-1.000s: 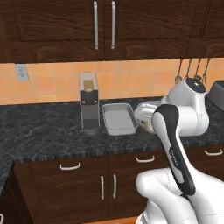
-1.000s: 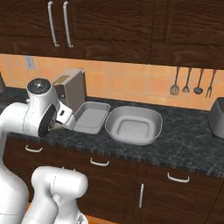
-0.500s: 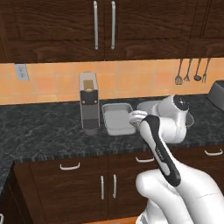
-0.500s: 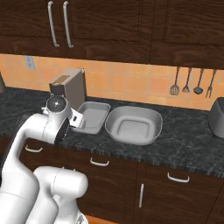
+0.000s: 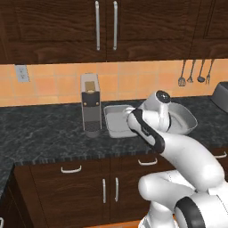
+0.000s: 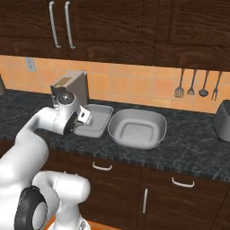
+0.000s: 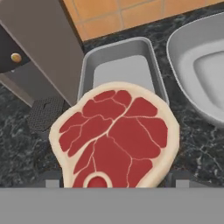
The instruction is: Place one avocado and one steak in each tupperware on the nearby counter, to pack two identical lunches.
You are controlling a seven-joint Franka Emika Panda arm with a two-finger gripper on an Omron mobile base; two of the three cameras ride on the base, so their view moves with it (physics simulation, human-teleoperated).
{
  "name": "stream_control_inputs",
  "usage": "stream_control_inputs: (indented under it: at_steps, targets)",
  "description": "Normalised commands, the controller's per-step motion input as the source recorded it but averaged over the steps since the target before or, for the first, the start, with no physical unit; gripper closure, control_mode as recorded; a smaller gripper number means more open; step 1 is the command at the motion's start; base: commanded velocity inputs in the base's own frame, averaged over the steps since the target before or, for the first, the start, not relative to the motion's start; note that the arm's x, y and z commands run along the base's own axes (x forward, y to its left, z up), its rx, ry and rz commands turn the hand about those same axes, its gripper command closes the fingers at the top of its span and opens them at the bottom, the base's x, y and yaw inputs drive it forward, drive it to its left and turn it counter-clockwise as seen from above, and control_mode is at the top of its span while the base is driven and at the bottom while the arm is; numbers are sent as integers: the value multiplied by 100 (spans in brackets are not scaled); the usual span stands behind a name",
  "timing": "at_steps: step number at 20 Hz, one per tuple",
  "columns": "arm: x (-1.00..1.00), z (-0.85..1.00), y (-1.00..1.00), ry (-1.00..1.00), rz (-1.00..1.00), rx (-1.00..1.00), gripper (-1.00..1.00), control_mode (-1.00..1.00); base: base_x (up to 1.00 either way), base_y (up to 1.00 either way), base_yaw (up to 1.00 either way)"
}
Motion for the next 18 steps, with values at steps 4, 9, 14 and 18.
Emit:
stream_control_inputs:
  at_steps: [4, 9, 14, 18]
  targets:
    - [45, -25, 26, 0, -4, -15, 100, -100, 0, 0, 0]
    - [23, -25, 5, -1, -1, -3, 100, -100, 0, 0, 0]
    - [17, -12, -2, 0, 0, 0, 100, -100, 0, 0, 0]
    - [49, -16, -24, 3, 0, 3, 100, -100, 0, 0, 0]
